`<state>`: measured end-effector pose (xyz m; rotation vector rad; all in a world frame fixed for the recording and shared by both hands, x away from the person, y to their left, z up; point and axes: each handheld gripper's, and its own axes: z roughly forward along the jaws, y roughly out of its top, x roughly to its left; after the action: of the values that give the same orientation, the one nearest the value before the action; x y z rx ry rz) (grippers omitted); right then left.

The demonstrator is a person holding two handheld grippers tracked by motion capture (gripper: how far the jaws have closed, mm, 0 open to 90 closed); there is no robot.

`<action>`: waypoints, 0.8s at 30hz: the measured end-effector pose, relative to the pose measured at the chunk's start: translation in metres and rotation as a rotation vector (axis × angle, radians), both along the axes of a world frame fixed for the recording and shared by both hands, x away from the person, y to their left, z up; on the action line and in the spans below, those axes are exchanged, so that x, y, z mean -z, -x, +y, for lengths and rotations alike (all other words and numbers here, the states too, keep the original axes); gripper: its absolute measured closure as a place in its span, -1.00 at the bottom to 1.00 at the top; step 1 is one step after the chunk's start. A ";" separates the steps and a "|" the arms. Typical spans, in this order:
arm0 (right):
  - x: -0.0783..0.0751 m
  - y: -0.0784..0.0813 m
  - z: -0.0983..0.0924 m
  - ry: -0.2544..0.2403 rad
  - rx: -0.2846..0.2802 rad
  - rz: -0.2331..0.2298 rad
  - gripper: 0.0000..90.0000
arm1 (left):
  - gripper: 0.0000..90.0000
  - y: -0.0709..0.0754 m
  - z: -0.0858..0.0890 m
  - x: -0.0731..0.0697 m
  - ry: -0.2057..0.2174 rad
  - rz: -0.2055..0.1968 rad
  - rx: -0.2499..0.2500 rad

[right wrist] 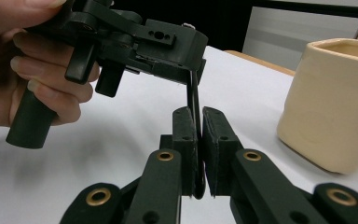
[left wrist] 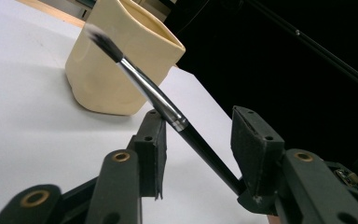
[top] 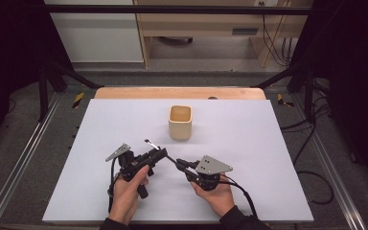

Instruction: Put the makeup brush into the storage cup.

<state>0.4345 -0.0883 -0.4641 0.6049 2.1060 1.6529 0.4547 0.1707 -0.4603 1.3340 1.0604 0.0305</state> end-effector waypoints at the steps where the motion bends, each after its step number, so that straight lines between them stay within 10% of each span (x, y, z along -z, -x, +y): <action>1: 0.000 0.000 0.000 0.000 0.000 0.000 0.87 | 0.29 0.000 0.000 0.000 0.001 0.001 0.002; 24: 0.006 -0.001 0.004 0.019 -0.013 0.028 0.87 | 0.69 0.002 0.001 -0.002 0.035 -0.006 0.018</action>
<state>0.4354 -0.0841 -0.4699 0.6123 2.1473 1.6388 0.4525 0.1720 -0.4587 1.3108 1.0392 0.0030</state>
